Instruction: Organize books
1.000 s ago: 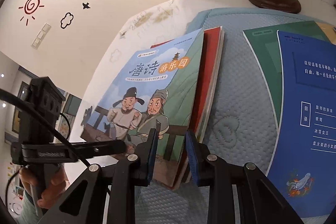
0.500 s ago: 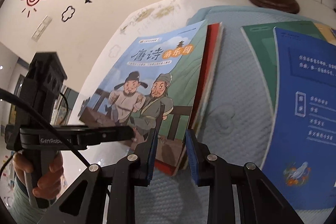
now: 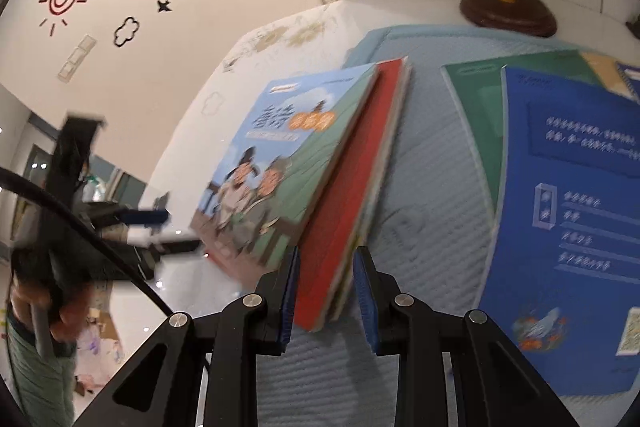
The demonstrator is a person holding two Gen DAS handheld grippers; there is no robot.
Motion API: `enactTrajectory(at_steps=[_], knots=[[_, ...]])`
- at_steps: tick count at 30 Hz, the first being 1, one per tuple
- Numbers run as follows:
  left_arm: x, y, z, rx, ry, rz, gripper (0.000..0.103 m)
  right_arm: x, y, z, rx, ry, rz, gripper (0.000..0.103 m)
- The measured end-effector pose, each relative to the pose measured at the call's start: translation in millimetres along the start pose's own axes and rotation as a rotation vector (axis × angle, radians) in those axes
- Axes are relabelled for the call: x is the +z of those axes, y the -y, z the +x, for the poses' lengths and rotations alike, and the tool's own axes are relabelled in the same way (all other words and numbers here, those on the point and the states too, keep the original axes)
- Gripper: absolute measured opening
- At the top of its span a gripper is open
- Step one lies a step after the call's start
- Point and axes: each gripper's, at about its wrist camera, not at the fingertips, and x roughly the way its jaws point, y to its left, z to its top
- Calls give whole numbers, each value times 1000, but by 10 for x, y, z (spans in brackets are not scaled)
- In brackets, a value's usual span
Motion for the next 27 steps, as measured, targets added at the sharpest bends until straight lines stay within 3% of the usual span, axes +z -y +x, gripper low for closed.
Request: enactTrajectory(at_steps=[2, 6, 9, 12, 14, 19, 22, 27], knots=[[181, -189, 61, -35, 52, -63, 69, 43, 47, 12, -10, -8, 10, 28], [384, -401, 397, -159, 7, -162, 66, 77, 66, 20, -30, -16, 10, 28], [376, -291, 474, -254, -4, -166, 67, 88, 84, 66, -37, -37, 22, 28], [340, -150, 466, -205, 15, -118, 67, 92, 113, 69, -35, -41, 40, 28], [325, -61, 441, -215, 26, -90, 67, 93, 143, 59, -22, -45, 61, 28], [183, 39, 308, -200, 43, -101, 67, -22, 220, -180, -39, -27, 65, 28], [58, 104, 59, -171, 124, -124, 67, -135, 311, -393, -58, -26, 70, 28], [-202, 445, -437, -205, 255, -124, 67, -278, 609, -751, -101, -17, 111, 29]])
